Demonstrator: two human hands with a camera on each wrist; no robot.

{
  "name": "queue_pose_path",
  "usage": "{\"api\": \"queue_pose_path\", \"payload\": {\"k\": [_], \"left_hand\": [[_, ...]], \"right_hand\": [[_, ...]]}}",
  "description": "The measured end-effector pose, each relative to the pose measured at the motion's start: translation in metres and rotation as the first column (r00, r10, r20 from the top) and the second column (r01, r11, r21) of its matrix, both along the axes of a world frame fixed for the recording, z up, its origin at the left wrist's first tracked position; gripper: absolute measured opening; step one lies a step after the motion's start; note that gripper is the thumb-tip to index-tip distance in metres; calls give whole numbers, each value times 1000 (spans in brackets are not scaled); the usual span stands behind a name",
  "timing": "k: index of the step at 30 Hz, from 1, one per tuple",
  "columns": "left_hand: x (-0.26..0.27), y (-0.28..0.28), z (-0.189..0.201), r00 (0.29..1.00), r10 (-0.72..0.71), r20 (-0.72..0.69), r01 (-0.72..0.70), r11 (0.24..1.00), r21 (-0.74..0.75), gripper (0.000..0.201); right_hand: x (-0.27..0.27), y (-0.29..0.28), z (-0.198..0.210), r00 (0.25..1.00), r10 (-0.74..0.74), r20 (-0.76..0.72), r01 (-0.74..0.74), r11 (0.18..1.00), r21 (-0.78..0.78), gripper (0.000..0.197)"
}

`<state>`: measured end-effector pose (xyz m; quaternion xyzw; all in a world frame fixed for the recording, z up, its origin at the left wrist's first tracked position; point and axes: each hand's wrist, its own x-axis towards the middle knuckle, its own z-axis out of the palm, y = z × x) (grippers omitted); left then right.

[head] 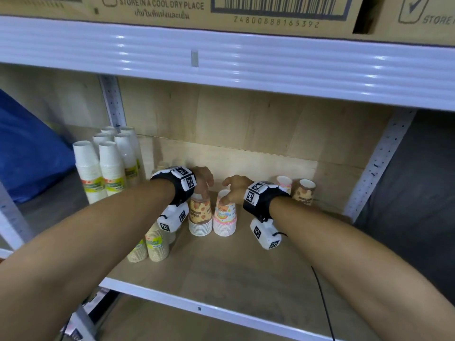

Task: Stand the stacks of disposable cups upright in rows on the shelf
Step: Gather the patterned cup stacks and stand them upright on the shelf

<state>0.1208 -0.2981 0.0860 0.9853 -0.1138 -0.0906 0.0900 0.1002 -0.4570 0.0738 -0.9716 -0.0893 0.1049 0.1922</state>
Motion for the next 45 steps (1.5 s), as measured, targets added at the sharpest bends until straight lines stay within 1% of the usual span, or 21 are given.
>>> {"api": "queue_pose_path", "payload": {"k": [2, 6, 8, 12, 13, 17, 21, 23, 27, 31, 34, 39, 42, 45], "left_hand": [[-1, 4, -4, 999, 0, -42, 0, 1000, -7, 55], [-4, 11, -11, 999, -18, -40, 18, 1000, -12, 52], [-5, 11, -12, 999, -30, -44, 29, 999, -20, 51], [-5, 12, -13, 998, -45, -34, 44, 999, -26, 48], [-5, 12, -12, 998, -46, -32, 45, 999, -28, 47], [-1, 11, -13, 999, -51, -15, 51, 998, -21, 46], [6, 5, -9, 999, -47, 6, 47, 999, -6, 39], [10, -1, -4, 998, -48, 32, 48, 999, 1, 41], [19, -20, 3, 988, -88, 128, 86, 996, 26, 54], [27, -49, 10, 988, -105, 114, 105, 994, 8, 60], [28, -73, 14, 983, -150, 107, 151, 988, -8, 63], [26, -118, 12, 965, -248, 82, 251, 968, -27, 61], [22, -142, 8, 950, -309, 45, 310, 950, -23, 57], [19, -159, 1, 934, -356, 37, 356, 934, -6, 58]], "right_hand": [[0, 4, -3, 1000, 11, -9, -12, 1000, -8, 78], [-1, 8, -3, 999, 37, -11, -37, 999, -35, 75], [-2, 9, -3, 999, 46, 2, -46, 998, -34, 70], [-4, 8, -5, 998, 44, 43, -43, 999, -14, 52], [-3, 7, -6, 998, 40, 42, -40, 999, -8, 51], [-4, 3, -5, 999, 38, 36, -38, 999, 3, 60], [-5, -9, -1, 999, 17, 41, -17, 1000, -6, 58], [-5, -17, 0, 999, -2, 49, 3, 1000, -10, 62], [-12, -39, 6, 997, -48, 60, 50, 998, -30, 62], [-22, -65, 12, 993, -86, 78, 93, 992, -83, 61], [-33, -80, 14, 994, -75, 75, 84, 988, -130, 58], [-46, -98, 5, 997, -76, 28, 79, 990, -114, 50], [-52, -105, 1, 997, -77, -4, 77, 996, -54, 57], [-59, -110, -5, 998, -68, -11, 68, 997, -21, 60]]}}
